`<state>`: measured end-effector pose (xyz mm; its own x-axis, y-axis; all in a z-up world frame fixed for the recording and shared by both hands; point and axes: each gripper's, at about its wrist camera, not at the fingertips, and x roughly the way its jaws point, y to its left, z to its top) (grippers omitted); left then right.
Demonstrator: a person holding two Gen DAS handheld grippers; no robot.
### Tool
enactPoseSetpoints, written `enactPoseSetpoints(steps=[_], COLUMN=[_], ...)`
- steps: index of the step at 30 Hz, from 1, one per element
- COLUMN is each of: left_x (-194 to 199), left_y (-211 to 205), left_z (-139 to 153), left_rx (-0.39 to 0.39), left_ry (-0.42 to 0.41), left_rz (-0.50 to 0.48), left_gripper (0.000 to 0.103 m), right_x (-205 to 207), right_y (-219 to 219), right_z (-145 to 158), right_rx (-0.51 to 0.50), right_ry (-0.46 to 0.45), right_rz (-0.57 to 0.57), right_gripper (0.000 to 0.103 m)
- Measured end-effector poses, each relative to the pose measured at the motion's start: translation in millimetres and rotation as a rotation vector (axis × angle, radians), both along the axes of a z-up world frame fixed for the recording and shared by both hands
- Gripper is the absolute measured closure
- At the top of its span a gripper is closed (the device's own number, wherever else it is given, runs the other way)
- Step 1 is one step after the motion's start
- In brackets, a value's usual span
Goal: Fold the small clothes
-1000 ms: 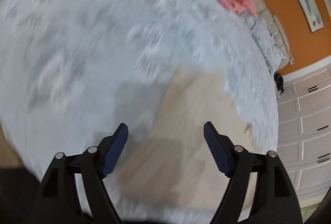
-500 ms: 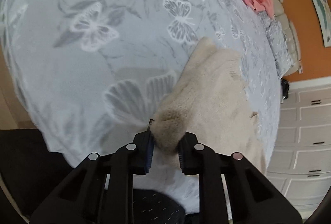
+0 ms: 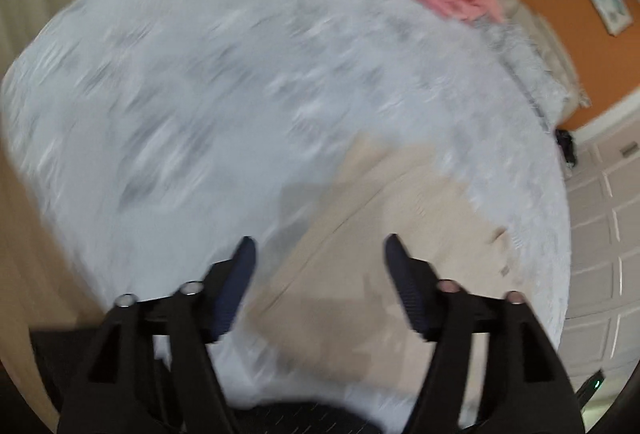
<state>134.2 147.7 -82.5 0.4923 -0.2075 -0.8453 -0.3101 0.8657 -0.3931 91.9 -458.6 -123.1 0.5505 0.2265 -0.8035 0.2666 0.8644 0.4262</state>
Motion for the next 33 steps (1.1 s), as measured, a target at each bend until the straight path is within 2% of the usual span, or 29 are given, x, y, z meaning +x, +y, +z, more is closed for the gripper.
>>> enactPoseSetpoints(steps=[2, 3, 5, 7, 8, 9, 10, 12, 15, 16, 19, 20, 22, 25, 26, 27, 28, 29, 31, 33], left_x=[39.0, 56.6, 95.7, 118.6, 126.2, 131.3, 137.6, 143.5, 142.3, 144.4, 152.9, 153.0, 149.1, 142.5, 137.3, 127.0, 118.4, 103.5, 69.8, 45.5], left_y=[-19.2, -27.7, -45.6, -57.8, -63.4, -64.1, -63.9, -62.2, -49.1, -44.5, -35.8, -34.9, -35.7, -27.7, -22.1, -17.2, -14.1, -10.1, -1.4, 7.9], left_z=[-5.6, -12.6, -35.3, -57.2, -65.2, -74.0, -83.9, -82.4, -63.5, -62.3, -83.6, -95.3, -102.8, -89.4, -80.4, -66.6, -58.3, -46.8, -33.9, -34.6], left_rx=[-0.041, -0.047, -0.011, 0.027, 0.023, -0.001, -0.032, -0.051, -0.043, -0.027, -0.023, -0.02, -0.016, -0.096, -0.11, -0.105, -0.094, -0.073, -0.062, -0.069], left_ry=[-0.001, 0.008, 0.047, 0.078, 0.083, 0.088, 0.116, 0.095, 0.01, -0.001, 0.036, 0.061, 0.039, 0.035, 0.027, 0.01, -0.003, -0.017, -0.023, 0.005], left_rz=[-0.087, -0.124, -0.174, -0.194, -0.2, -0.209, -0.222, -0.209, -0.191, -0.178, -0.127, -0.114, -0.096, -0.063, -0.054, -0.053, -0.054, -0.052, -0.053, -0.058], left_gripper=[0.017, 0.017, 0.017, 0.018, 0.026, 0.041, 0.076, 0.094, 0.095, 0.095, 0.095, 0.095, 0.095, 0.09, 0.087, 0.084, 0.071, 0.054, 0.038, 0.03], right_x=[38.0, 55.8, 88.6, 103.0, 105.5, 106.0, 102.6, 92.8, 85.1, 87.2, 101.4, 100.5, 100.5, 78.6, 61.1, 47.6, 32.3, 10.6, -26.7, -64.3], right_y=[8.7, 14.2, 20.7, 19.9, 19.6, 18.4, 10.8, -0.5, -30.6, -37.0, -32.3, -29.2, -31.8, -32.1, -30.4, -30.1, -27.9, -25.9, -22.3, -23.0], right_z=[-13.8, -20.5, -43.8, -62.3, -67.8, -67.5, -58.1, -34.8, -25.0, -34.4, -96.1, -94.1, -79.6, -39.5, -24.5, -16.8, -11.5, -9.3, -17.7, -36.1], right_rx=[0.022, 0.01, 0.019, 0.038, 0.058, 0.082, 0.125, 0.115, 0.129, 0.119, 0.113, 0.088, 0.124, 0.13, 0.099, 0.081, 0.069, 0.062, 0.045, 0.103], right_ry=[0.027, 0.054, 0.115, 0.155, 0.153, 0.144, 0.091, -0.003, -0.058, -0.036, 0.164, 0.139, 0.123, 0.036, 0.012, 0.004, -0.002, -0.001, 0.052, 0.119], right_rz=[0.054, 0.067, 0.082, 0.072, 0.076, 0.08, 0.059, 0.024, -0.05, -0.062, -0.013, -0.012, -0.04, -0.066, -0.069, -0.069, -0.069, -0.068, -0.074, -0.104], right_gripper=[0.037, 0.037, 0.037, 0.038, 0.064, 0.091, 0.092, 0.093, 0.094, 0.094, 0.092, 0.092, 0.08, 0.075, 0.064, 0.047, 0.042, 0.038, 0.033, 0.032])
